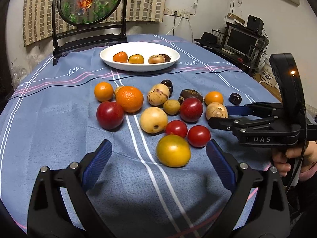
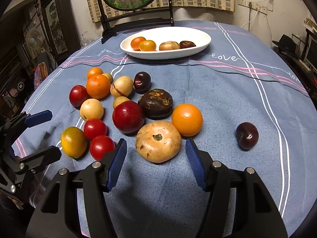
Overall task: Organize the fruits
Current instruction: 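Grasp a yellow fruit with the left tool while the right tool grasps a pale pear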
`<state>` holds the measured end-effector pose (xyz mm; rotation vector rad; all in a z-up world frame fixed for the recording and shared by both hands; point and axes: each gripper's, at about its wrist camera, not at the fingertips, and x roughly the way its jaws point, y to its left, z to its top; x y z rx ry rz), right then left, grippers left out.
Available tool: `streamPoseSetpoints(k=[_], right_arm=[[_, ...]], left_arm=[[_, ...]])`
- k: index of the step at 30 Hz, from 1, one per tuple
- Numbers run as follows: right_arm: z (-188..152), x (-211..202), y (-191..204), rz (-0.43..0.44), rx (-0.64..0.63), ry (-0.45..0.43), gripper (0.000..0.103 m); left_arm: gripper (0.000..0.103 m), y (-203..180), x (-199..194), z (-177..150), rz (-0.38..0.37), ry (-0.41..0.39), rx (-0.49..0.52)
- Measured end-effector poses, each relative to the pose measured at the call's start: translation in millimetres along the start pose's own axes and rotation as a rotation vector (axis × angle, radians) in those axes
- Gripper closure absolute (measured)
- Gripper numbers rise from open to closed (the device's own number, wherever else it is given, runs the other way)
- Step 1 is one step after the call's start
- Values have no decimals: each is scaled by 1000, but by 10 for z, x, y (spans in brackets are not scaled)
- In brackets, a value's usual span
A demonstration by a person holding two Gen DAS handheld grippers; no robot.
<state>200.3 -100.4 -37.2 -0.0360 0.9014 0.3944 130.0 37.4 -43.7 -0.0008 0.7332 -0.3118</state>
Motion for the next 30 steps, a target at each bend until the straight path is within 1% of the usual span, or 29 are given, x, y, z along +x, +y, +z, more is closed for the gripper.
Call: streamPoseSetpoints(k=[3, 9, 11, 13, 17, 19, 21, 22, 23, 25, 26, 27, 30], right_arm=[[12, 39, 15, -11, -2, 15, 43], [19, 63, -13, -10, 9, 24, 55], [19, 58, -16, -8, 12, 19, 56], [9, 15, -57, 11, 35, -6, 56], [-34, -99, -249, 68, 133, -75, 56], [-47, -108, -282, 80, 150, -80, 56], [-46, -115, -261, 78, 139, -83, 56], [-43, -122, -244, 77, 131, -85, 56], [-43, -128, -233, 77, 125, -87, 56], [-48, -139, -225, 80, 127, -92, 56], [-46, -138, -230, 82, 131, -93, 56], [-46, -140, -233, 85, 133, -95, 56], [-46, -145, -212, 86, 124, -97, 56]], left_arm=[[5, 15, -3, 1, 0, -3, -10], [5, 12, -4, 6, 0, -5, -4], [5, 4, -5, 1, 0, -6, 0], [5, -8, -3, 1, -3, -7, 10], [8, -83, -2, 2, -17, -15, 60], [14, -158, 11, -8, -16, -13, 103], [27, -221, 45, -23, -12, 3, 140], [31, -245, 67, -28, -9, 14, 153], [37, -258, 94, -30, -7, 28, 160], [46, -248, 126, -31, -13, 48, 155], [54, -236, 147, -27, -19, 60, 148], [59, -213, 181, -22, -26, 78, 135], [60, -174, 230, -17, -37, 106, 110]])
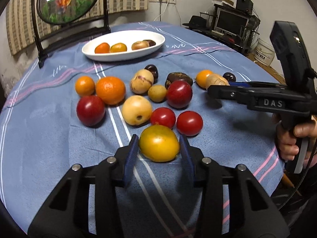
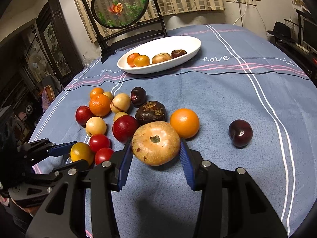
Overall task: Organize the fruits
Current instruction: 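Grasp a yellow fruit with the left tool while the right tool grasps a pale pear, then carry both fruits onto the white plate and open both tools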
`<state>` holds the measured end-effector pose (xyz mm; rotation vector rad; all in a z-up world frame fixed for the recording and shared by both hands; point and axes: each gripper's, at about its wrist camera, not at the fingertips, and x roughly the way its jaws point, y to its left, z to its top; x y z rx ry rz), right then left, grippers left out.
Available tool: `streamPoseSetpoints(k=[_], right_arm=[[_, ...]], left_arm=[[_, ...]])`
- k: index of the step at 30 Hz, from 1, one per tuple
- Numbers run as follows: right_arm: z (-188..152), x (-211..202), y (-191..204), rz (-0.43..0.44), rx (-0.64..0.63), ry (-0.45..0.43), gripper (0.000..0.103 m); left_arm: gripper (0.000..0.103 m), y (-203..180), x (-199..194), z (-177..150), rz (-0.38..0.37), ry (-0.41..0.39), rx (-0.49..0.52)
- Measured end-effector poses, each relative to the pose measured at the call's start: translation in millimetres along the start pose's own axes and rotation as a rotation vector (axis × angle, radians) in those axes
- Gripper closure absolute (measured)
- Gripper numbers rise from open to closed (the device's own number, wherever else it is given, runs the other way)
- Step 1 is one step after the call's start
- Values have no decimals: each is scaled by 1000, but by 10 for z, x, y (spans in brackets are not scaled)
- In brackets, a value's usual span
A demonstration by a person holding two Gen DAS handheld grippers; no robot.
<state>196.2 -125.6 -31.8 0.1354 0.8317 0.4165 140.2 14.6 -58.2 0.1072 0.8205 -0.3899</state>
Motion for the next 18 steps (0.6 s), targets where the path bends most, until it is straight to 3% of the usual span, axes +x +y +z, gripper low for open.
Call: streamPoseSetpoints(k=[10, 18], right_arm=[[-23, -35, 18, 14, -13, -16, 56], [-25, -51, 14, 26, -13, -24, 56]], left_arm=[[60, -7, 60, -2, -15, 40, -1], [61, 17, -14, -3, -22, -4, -20]])
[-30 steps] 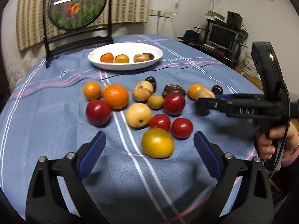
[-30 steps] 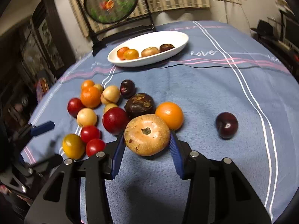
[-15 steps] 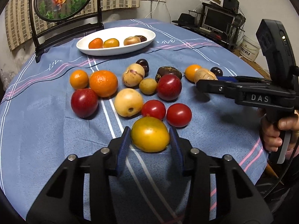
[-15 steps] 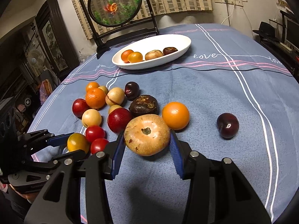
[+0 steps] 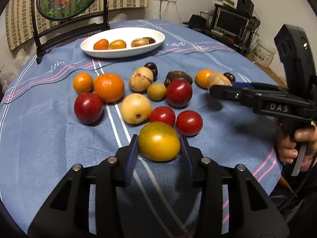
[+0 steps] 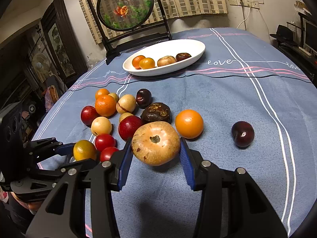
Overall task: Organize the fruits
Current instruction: 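Carry both fruits onto the white plate and open both tools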
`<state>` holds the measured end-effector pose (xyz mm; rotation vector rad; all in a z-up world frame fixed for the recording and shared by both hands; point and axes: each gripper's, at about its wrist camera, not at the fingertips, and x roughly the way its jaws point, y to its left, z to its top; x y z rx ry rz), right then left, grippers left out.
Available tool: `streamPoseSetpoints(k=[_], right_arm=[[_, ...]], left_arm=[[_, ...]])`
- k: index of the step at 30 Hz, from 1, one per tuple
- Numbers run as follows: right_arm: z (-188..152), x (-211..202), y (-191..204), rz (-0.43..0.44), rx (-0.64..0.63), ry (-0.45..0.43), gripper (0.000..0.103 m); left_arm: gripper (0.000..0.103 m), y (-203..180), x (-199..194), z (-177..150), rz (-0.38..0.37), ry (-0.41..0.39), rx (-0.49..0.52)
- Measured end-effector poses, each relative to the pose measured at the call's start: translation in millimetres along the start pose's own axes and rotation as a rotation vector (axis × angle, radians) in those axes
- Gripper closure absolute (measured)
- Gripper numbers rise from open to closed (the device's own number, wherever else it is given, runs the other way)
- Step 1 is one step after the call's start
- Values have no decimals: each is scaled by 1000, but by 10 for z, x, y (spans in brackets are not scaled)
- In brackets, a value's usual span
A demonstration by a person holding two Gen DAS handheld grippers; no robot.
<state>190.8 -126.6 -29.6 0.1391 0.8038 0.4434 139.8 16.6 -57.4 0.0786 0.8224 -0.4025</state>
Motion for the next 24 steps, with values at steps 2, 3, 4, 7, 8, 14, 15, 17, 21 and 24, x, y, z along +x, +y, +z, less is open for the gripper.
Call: streamPoseSetpoints(k=[2, 3, 4, 7, 8, 14, 15, 17, 21, 24], right_arm=[[2, -7, 3, 2, -1, -4, 56], [1, -14, 4, 3, -2, -9, 56], [-1, -24, 6, 5, -3, -15, 56], [-4, -47, 10, 16, -8, -25, 56], [-3, -47, 11, 18, -10, -24, 56], [139, -44, 13, 34, -11, -21, 56], [249, -58, 6, 42, -11, -36, 56], [476, -40, -2, 42, -23, -56, 56], [990, 176, -74, 5, -26, -77, 56], [1366, 518, -204, -41, 0, -71, 56]], left_arm=[[61, 14, -43, -4, 0, -24, -7], [61, 18, -55, -1, 1, -32, -11], [61, 25, -67, 1, 1, -39, -15], [61, 53, -110, 5, -16, -57, -30], [61, 63, -114, 8, -23, -56, -36], [61, 146, -149, 199, -71, -53, -49], [61, 170, -169, 307, -79, -61, -44], [61, 236, -195, 526, -93, -76, -46], [61, 476, -81, 1190, -57, -114, -70], [61, 693, 221, 1679, 2, -104, -108]])
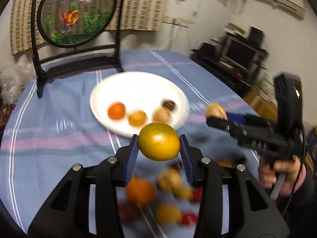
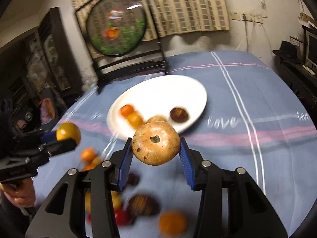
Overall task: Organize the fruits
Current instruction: 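Carry both fruits onto the white plate and open both tools, then withdraw both tools from the plate toward the remaining fruits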
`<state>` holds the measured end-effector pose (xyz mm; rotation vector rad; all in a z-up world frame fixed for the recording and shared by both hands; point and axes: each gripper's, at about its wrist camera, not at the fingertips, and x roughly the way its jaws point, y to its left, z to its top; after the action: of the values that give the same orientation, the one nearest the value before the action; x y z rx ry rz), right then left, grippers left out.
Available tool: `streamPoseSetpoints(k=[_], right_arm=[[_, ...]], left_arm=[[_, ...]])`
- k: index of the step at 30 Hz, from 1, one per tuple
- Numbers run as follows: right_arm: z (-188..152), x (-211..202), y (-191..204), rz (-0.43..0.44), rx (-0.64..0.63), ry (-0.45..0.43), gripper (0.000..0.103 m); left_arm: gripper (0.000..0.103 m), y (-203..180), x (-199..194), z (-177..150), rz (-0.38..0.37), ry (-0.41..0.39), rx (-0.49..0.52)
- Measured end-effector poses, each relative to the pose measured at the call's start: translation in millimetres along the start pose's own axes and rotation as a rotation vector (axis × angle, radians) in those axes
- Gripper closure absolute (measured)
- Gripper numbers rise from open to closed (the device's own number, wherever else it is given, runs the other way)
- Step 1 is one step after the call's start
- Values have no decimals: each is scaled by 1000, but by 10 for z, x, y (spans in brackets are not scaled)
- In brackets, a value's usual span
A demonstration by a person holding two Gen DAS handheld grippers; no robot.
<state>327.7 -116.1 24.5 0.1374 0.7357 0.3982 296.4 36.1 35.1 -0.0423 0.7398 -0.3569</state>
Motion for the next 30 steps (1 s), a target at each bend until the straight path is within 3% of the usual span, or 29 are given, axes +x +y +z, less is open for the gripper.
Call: streamPoseSetpoints(k=[4, 8, 18, 22, 27, 30], right_arm=[[288, 471, -121, -21, 34, 24, 56], [424, 801, -206, -39, 33, 63, 57], [518, 1191, -287, -32, 14, 132, 56], [571, 1212, -248, -44, -12, 145, 55], [571, 922, -235, -20, 4, 101, 50], [505, 646, -160, -16, -8, 64, 49]], left_arm=[[61, 163, 570, 414, 67, 24, -17], [61, 261, 1068, 612, 77, 80, -31], [60, 343, 1578, 607, 111, 195, -19], [58, 322, 1610, 618, 131, 194, -8], [27, 313, 1306, 630, 150, 126, -43], [16, 239, 977, 568, 160, 67, -33]])
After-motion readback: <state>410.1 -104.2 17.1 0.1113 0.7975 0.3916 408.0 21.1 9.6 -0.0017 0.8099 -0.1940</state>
